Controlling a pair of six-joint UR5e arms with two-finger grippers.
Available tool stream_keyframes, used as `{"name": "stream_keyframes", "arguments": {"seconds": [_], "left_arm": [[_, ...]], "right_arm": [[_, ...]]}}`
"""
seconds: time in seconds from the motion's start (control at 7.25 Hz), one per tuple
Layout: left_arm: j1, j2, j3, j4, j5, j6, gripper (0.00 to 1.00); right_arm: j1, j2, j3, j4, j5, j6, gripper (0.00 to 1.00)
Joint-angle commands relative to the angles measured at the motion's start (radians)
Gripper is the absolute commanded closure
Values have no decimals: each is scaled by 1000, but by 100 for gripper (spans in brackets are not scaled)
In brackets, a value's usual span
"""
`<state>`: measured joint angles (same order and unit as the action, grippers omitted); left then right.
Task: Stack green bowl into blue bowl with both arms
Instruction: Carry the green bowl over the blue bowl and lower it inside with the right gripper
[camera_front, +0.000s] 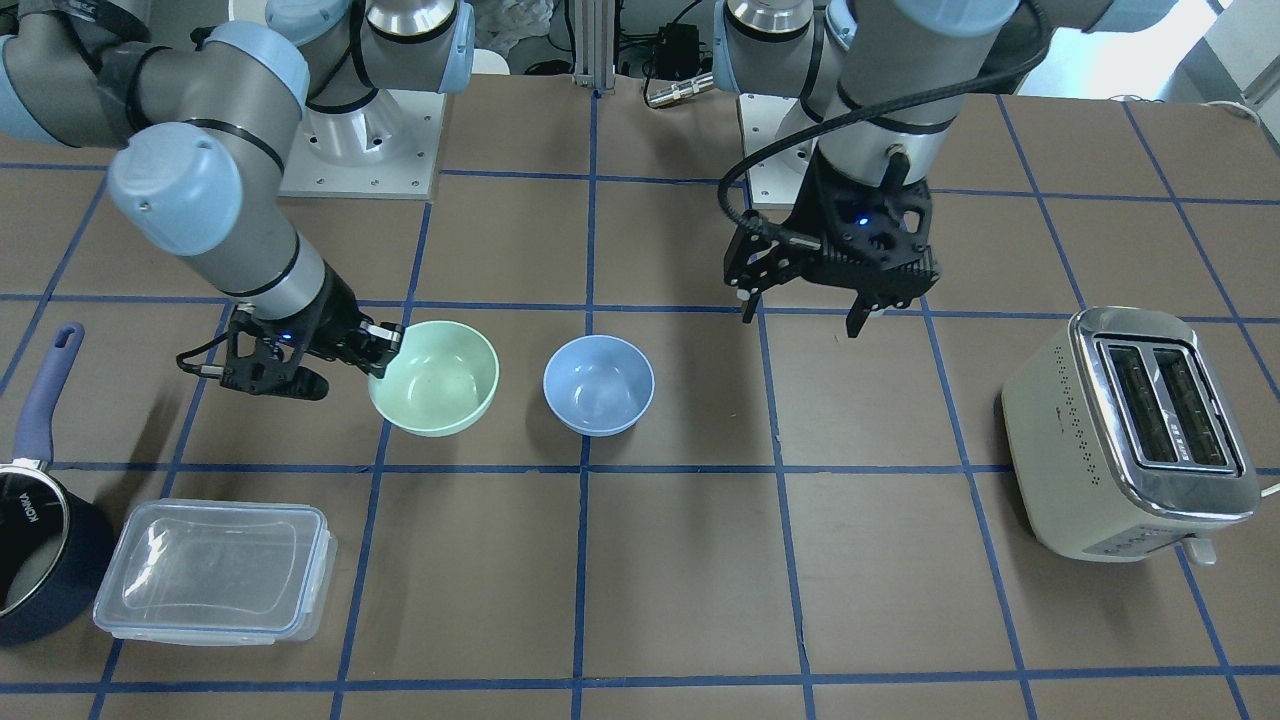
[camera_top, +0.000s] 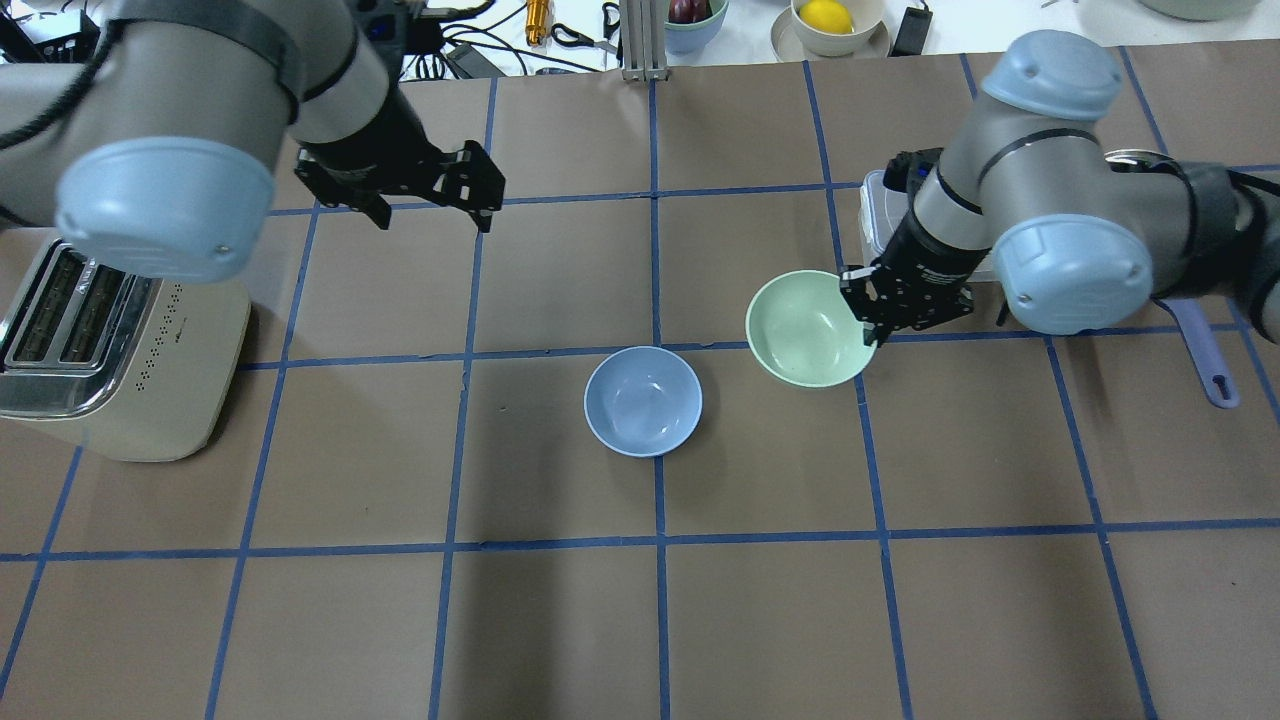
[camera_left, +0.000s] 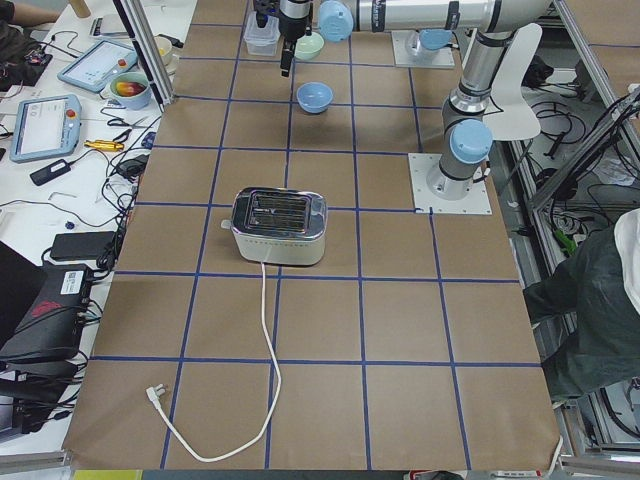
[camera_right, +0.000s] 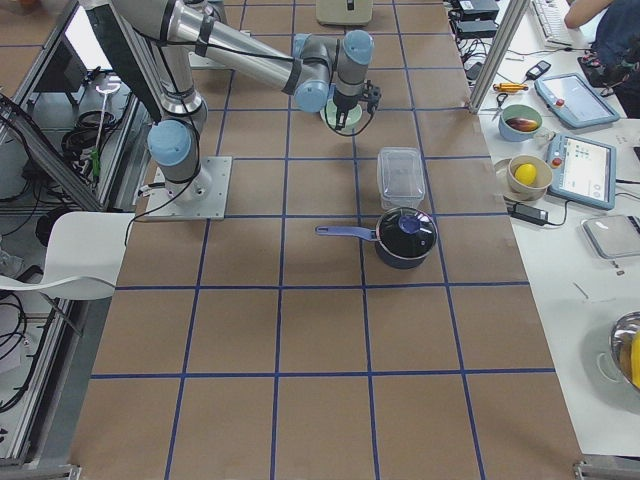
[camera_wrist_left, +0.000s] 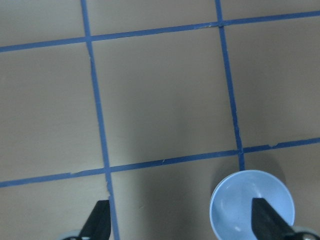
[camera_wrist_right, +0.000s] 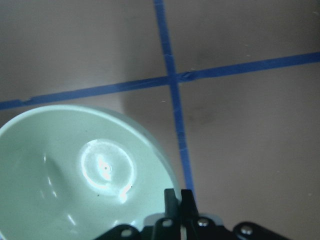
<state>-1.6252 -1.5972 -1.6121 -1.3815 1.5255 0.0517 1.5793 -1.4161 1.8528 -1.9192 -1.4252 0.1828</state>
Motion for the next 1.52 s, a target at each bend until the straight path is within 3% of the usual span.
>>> {"name": "stream_keyframes", "arguments": {"seconds": [0.0,0.83,0.97,1.1,1.38], "left_arm": [[53,54,70,-190,27,20,0],[54,68,94,-238,58,17,0],[54,77,97,-241,58,14,0],[54,82,98,-237,55,13,0],[71,80,87,-231,51,14,0]], "right_arm": [[172,41,-38,-11,34,261,100],[266,103,-30,-76,35,277,100],[266,109,-27,-84,35,277,95],[266,115,-27,-84,34,277,60],[260,108,-50,-80,13,258,0]]}}
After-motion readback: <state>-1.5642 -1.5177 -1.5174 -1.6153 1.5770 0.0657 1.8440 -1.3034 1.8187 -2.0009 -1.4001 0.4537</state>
